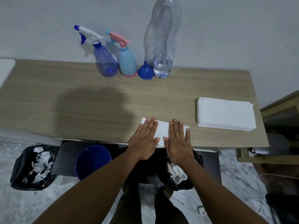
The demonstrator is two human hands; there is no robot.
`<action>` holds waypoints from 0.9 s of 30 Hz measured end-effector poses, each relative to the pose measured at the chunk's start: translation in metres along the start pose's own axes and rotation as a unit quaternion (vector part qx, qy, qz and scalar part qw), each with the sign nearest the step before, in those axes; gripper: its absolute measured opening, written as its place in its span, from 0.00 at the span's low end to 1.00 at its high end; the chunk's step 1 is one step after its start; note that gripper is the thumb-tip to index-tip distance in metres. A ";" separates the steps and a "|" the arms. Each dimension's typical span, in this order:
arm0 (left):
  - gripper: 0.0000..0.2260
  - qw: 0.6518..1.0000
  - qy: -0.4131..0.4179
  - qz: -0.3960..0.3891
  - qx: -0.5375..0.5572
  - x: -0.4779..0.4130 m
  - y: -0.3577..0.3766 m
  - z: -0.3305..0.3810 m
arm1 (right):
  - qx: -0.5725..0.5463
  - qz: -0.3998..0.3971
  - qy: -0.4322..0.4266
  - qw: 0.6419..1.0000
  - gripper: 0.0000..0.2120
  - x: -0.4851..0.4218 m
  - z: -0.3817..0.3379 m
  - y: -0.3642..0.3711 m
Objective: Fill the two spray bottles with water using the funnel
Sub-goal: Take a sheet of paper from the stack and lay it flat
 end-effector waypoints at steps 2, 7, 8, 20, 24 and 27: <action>0.28 1.000 0.001 -0.002 0.005 0.009 0.000 -0.007 | 0.004 0.002 0.001 1.000 0.32 0.002 -0.011 0.003; 0.29 1.000 0.006 -0.010 -0.003 0.030 -0.002 -0.047 | 0.007 0.015 -0.005 1.000 0.31 -0.001 -0.051 0.014; 0.29 1.000 0.007 -0.010 -0.004 0.034 -0.003 -0.058 | 0.007 0.016 -0.007 1.000 0.32 -0.004 -0.062 0.017; 0.30 1.000 -0.012 -0.001 0.012 0.059 -0.028 -0.208 | 0.008 0.021 -0.033 0.999 0.32 -0.068 -0.197 0.036; 0.29 0.999 -0.028 -0.003 0.035 0.042 -0.045 -0.250 | -0.001 0.013 -0.042 0.999 0.32 -0.114 -0.228 0.029; 0.29 0.999 -0.031 -0.006 0.040 0.021 -0.053 -0.267 | 0.021 0.010 -0.044 0.999 0.32 -0.141 -0.232 0.023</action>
Point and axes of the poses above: each hand's wrist, its own x-axis away from the middle knuckle, its own y-axis out of the palm, z = x × y, the point moved 3 cm from there along -x, towards the middle knuckle
